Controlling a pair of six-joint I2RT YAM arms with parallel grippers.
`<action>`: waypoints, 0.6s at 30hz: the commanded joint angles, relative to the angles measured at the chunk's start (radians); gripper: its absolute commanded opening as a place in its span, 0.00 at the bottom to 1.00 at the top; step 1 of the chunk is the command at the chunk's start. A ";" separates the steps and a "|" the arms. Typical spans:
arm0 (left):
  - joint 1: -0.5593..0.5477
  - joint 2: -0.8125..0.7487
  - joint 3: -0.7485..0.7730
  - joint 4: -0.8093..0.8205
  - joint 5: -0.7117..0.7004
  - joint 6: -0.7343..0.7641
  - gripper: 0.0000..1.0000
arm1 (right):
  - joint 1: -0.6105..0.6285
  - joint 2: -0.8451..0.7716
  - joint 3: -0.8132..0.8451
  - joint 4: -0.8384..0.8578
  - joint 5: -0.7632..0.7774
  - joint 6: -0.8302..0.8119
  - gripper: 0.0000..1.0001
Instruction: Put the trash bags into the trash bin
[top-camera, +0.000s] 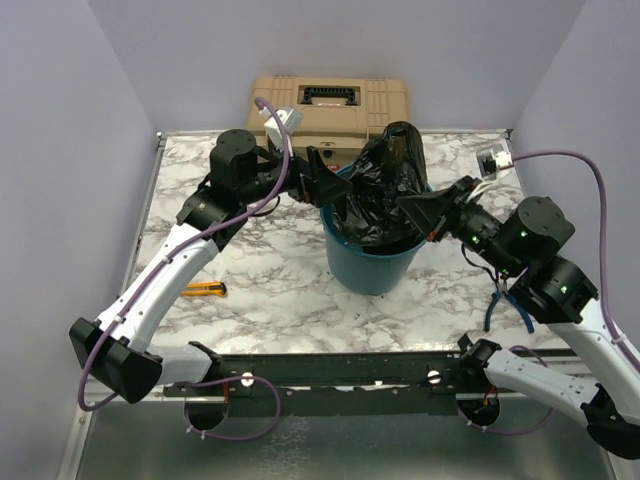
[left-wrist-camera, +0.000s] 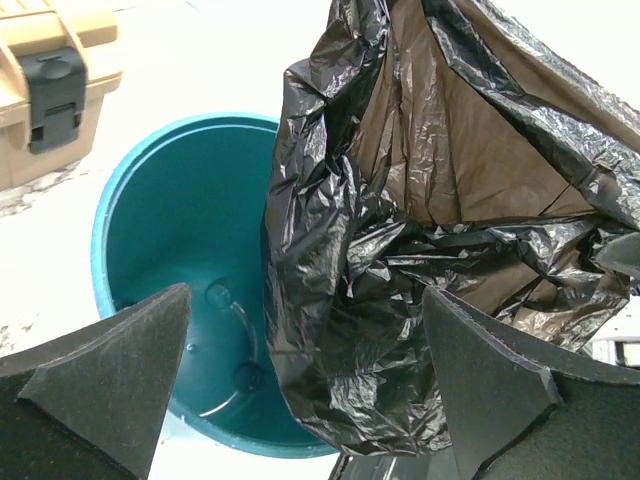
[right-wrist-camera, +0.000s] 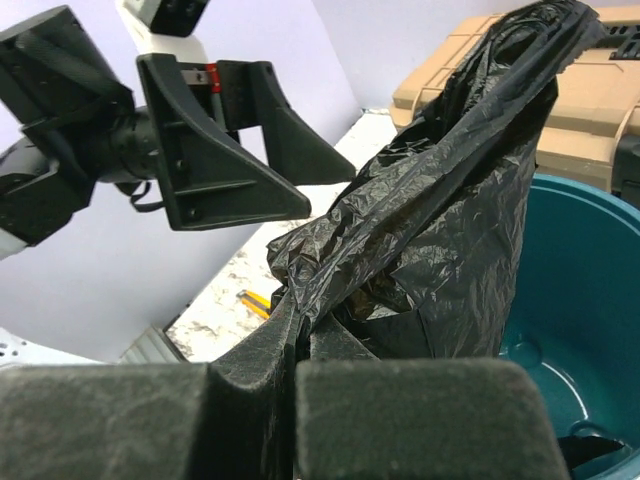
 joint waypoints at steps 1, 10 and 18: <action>0.005 0.020 0.036 0.028 0.137 0.030 0.99 | -0.002 -0.038 0.009 0.020 -0.036 0.036 0.01; 0.006 0.041 0.024 0.042 0.209 0.028 0.88 | -0.002 -0.067 -0.006 0.020 -0.050 0.057 0.01; 0.006 0.050 0.030 0.097 0.324 0.011 0.11 | -0.002 -0.098 -0.064 -0.018 0.012 0.085 0.01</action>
